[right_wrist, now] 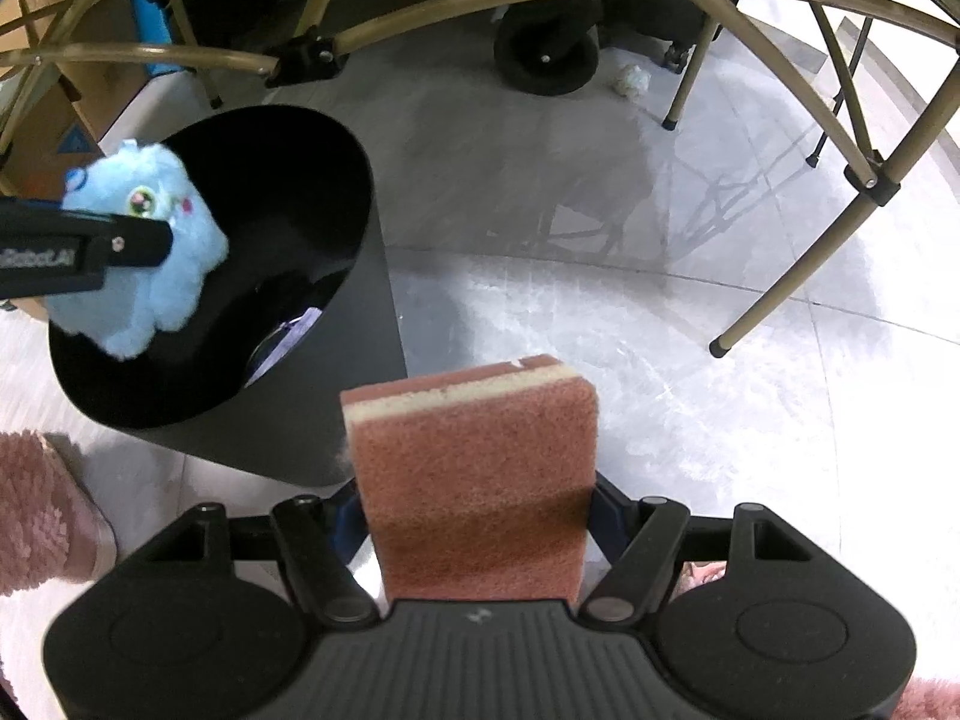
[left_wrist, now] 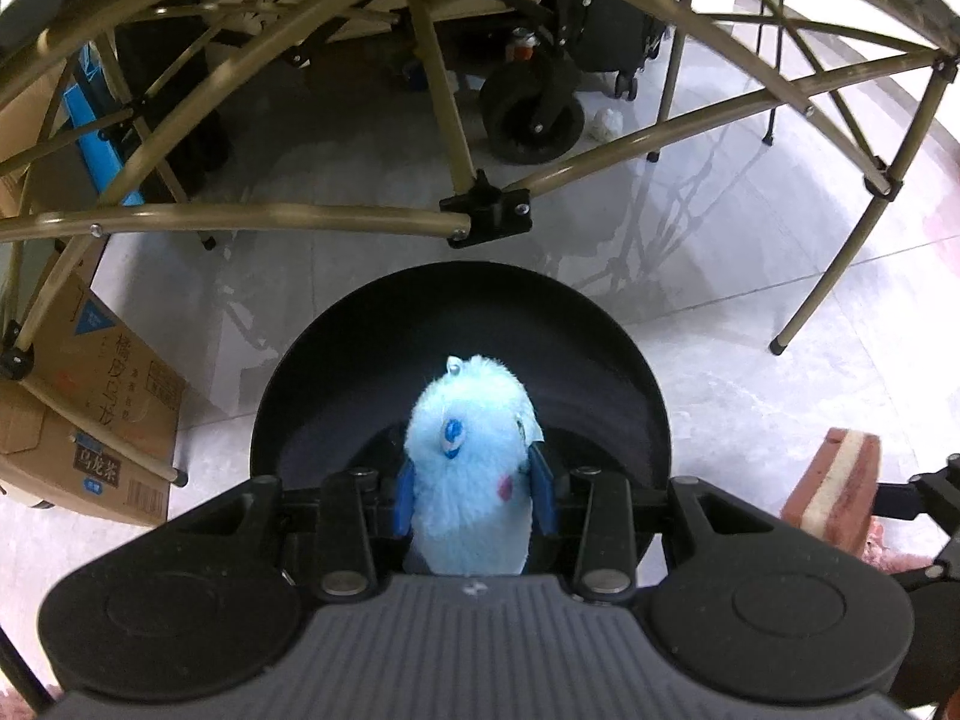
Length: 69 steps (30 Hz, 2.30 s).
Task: Collect trash
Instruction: 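Open the left gripper to drop the blue plush into the bin, then move the right gripper over the bin opening and release the sponge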
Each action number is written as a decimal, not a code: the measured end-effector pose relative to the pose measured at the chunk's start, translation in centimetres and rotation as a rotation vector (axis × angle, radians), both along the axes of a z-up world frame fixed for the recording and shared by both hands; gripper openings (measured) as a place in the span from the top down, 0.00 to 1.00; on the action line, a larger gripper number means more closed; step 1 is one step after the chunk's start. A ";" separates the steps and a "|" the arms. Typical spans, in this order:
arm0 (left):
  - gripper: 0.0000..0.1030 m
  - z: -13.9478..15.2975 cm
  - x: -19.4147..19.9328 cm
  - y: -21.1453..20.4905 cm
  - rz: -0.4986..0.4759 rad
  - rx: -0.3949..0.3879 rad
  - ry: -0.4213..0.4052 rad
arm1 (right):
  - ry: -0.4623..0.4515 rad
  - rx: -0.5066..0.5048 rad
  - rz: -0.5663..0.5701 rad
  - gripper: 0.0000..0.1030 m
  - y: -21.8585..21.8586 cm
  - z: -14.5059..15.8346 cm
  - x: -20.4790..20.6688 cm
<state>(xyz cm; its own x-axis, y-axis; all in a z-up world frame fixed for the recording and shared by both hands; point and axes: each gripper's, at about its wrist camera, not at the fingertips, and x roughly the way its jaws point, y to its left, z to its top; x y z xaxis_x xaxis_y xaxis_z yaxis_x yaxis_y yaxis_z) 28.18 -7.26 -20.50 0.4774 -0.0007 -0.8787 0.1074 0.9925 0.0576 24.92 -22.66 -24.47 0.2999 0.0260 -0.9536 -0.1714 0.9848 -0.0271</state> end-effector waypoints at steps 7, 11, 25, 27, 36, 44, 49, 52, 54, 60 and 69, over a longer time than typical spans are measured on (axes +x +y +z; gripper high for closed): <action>0.07 -0.7 0.7 0.8 0.067 0.015 0.063 | -0.038 0.008 -0.014 0.31 -0.3 0.5 0.2; 0.00 -0.4 0.7 1.0 0.082 0.023 0.065 | -0.045 0.008 -0.013 0.31 -0.2 0.5 0.2; 0.00 -0.6 0.6 1.2 0.083 0.032 0.141 | -0.050 -0.003 -0.012 0.31 -0.1 0.5 0.2; 0.00 -0.6 0.5 1.3 0.084 0.030 0.152 | -0.050 -0.004 -0.011 0.31 -0.1 0.5 0.2; 0.00 -0.9 0.4 1.4 0.077 0.047 0.210 | -0.048 -0.011 -0.001 0.31 0.3 0.4 0.3; 0.00 -0.5 -0.2 1.9 0.065 0.034 0.248 | -0.058 -0.013 0.011 0.31 0.6 0.9 0.2; 0.00 0.0 -1.0 2.6 0.059 0.003 0.264 | -0.084 -0.013 0.026 0.31 0.8 1.9 -0.1; 0.00 0.2 -1.3 3.2 0.065 -0.010 0.270 | -0.105 -0.016 0.038 0.31 1.1 2.6 -0.2; 0.00 0.4 -1.6 3.7 0.069 -0.019 0.271 | -0.119 -0.017 0.044 0.31 1.2 3.2 -0.4; 0.00 0.8 -1.9 5.0 0.094 -0.025 0.264 | -0.169 -0.006 0.058 0.31 1.8 5.2 -0.7; 0.00 1.1 -2.8 7.6 0.148 -0.014 0.256 | -0.210 0.059 0.119 0.31 4.5 7.2 0.2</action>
<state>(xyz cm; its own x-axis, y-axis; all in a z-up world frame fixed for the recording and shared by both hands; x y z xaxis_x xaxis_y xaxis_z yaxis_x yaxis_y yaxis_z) 25.39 0.37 -19.42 0.2364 0.0392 -0.9709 -0.0298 0.9990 0.0331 25.12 -18.20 -17.31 0.4825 0.1270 -0.8666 -0.2827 0.9591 -0.0168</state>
